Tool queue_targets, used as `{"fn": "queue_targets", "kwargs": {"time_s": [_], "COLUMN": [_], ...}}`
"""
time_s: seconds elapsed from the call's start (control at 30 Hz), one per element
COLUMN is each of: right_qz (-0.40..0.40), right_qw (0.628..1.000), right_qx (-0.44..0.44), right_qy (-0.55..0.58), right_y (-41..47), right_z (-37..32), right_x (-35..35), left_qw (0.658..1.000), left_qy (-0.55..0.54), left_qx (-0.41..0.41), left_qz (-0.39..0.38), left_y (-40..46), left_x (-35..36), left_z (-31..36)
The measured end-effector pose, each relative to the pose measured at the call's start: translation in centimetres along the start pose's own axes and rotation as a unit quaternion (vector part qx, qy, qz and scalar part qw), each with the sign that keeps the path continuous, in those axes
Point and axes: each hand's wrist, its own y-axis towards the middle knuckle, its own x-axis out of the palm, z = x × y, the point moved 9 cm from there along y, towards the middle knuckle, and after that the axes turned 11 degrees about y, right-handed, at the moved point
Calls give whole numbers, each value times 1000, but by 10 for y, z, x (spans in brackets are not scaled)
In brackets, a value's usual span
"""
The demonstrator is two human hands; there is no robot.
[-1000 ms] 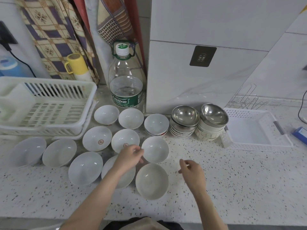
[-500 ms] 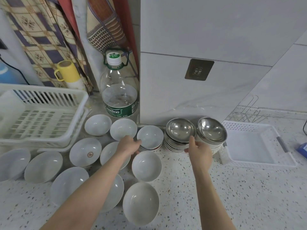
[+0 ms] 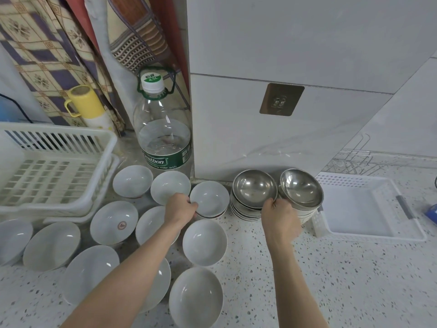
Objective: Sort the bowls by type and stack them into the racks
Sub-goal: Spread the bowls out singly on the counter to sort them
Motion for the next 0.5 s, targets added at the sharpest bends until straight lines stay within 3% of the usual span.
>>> {"fn": "queue_targets", "kwargs": {"time_s": [0.23,0.5], "right_qz": [5,-1], "right_qw": [999,996], "right_qx": [-41,-86], "right_qy": [7,-13], "right_y": [0,1], "right_z": [-9,-33], "right_x": [-2,-9], "left_qw": [998,994], "left_qy": [-59,-11], "left_qx": [18,80], "left_qz": [25,77], "left_y": [-2,-6], "left_x": [-1,-24], "left_z": [-2,18]}}
